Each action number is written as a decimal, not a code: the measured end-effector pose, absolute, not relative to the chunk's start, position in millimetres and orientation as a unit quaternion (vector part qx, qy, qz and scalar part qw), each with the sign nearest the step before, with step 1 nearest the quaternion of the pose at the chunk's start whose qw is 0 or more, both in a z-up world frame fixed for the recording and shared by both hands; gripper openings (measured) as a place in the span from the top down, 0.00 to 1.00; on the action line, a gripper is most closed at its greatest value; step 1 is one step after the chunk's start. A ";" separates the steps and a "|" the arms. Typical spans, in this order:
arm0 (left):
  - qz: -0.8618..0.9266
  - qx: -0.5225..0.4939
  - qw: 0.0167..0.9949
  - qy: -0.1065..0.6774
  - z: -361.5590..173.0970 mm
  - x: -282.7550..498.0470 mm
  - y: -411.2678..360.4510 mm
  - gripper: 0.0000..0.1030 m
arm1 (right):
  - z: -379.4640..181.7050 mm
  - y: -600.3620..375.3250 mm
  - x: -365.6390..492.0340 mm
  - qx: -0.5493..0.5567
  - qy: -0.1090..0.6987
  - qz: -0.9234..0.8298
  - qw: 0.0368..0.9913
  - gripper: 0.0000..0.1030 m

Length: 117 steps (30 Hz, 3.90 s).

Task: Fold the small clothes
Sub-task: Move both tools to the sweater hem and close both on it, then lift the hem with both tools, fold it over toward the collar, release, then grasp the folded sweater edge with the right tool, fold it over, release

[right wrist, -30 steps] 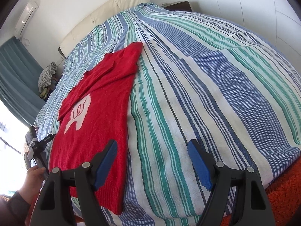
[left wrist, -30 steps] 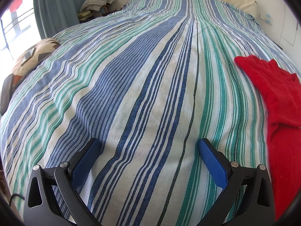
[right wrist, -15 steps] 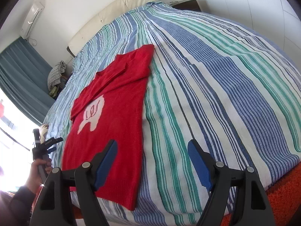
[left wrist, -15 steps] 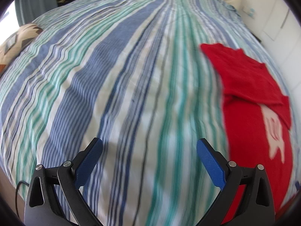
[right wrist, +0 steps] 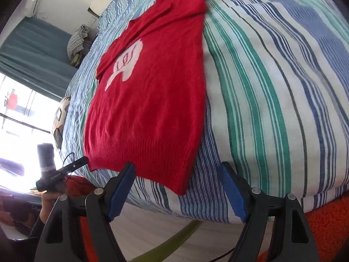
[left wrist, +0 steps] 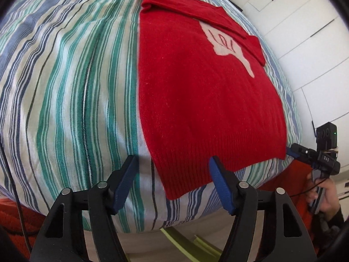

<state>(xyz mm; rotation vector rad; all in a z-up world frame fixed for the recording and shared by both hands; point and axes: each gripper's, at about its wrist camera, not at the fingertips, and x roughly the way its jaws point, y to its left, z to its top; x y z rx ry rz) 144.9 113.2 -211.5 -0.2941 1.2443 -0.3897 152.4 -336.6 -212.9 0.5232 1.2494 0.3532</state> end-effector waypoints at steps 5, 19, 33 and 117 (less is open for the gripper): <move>-0.202 -0.172 0.762 0.591 -220.1 146.2 109.5 0.95 | -222.1 -325.6 155.1 0.251 0.580 0.178 0.754 0.95; -0.224 -0.285 0.823 0.437 -109.3 256.3 127.1 0.96 | -131.2 -365.4 248.5 0.309 0.424 0.154 0.837 0.96; -0.043 -0.229 0.840 0.491 -160.4 491.4 108.8 0.56 | -178.6 -346.9 504.6 0.311 0.419 0.100 0.847 0.79; -0.073 -0.246 0.865 0.432 -160.5 213.3 174.3 0.15 | -163.9 -21.0 366.5 -0.136 0.427 0.334 0.829 0.61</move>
